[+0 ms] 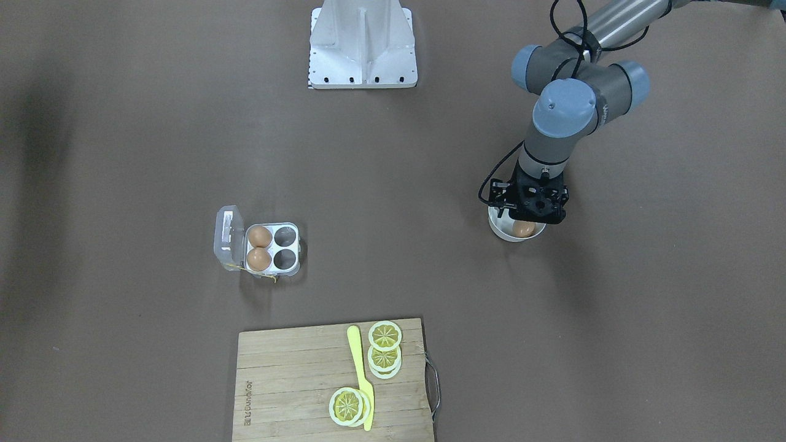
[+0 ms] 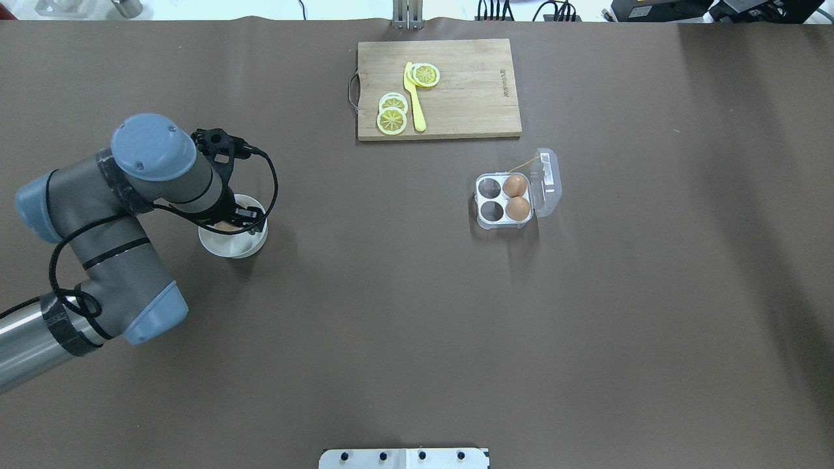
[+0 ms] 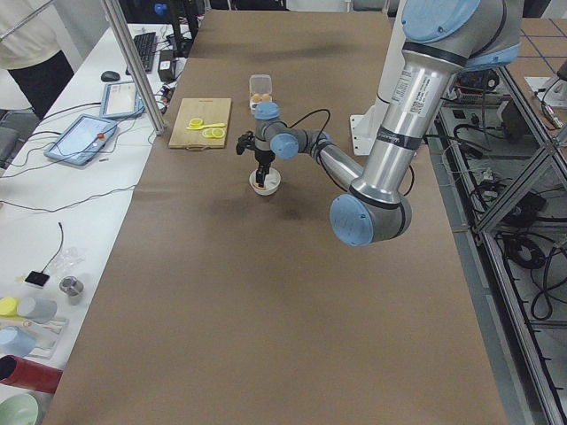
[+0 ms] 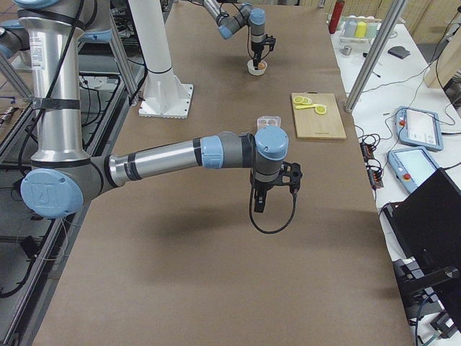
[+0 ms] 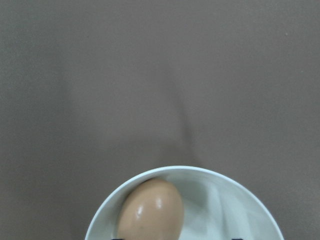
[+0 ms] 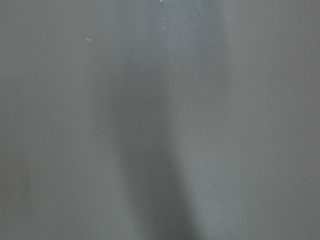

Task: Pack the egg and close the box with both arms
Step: 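Lower the left gripper into the bowl around the brown egg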

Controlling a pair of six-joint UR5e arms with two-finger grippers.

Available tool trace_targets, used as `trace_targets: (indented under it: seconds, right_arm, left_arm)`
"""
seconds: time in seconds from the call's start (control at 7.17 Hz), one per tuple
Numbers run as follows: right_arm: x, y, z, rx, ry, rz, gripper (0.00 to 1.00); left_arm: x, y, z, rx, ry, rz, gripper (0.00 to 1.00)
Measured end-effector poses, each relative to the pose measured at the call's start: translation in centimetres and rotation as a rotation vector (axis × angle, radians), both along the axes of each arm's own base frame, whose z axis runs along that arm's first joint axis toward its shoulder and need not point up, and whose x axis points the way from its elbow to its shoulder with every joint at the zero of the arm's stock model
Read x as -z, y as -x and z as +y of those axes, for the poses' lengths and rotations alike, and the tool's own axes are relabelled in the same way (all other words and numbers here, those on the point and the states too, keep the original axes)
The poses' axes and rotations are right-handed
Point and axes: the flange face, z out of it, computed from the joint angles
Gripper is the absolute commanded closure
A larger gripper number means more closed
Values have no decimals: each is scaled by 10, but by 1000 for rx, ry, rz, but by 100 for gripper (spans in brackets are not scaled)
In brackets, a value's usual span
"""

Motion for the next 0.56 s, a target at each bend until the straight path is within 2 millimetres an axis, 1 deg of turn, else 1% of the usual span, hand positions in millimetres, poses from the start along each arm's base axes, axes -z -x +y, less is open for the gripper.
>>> trace_targets:
  seconds: [0.28, 0.56]
  right_arm:
    - [0, 0, 0, 0, -1, 0, 0]
    - [1, 0, 0, 0, -2, 0, 0]
  left_arm:
    - [-2, -1, 0, -2, 3, -4, 21]
    - [0, -5, -3, -2, 4, -3, 21]
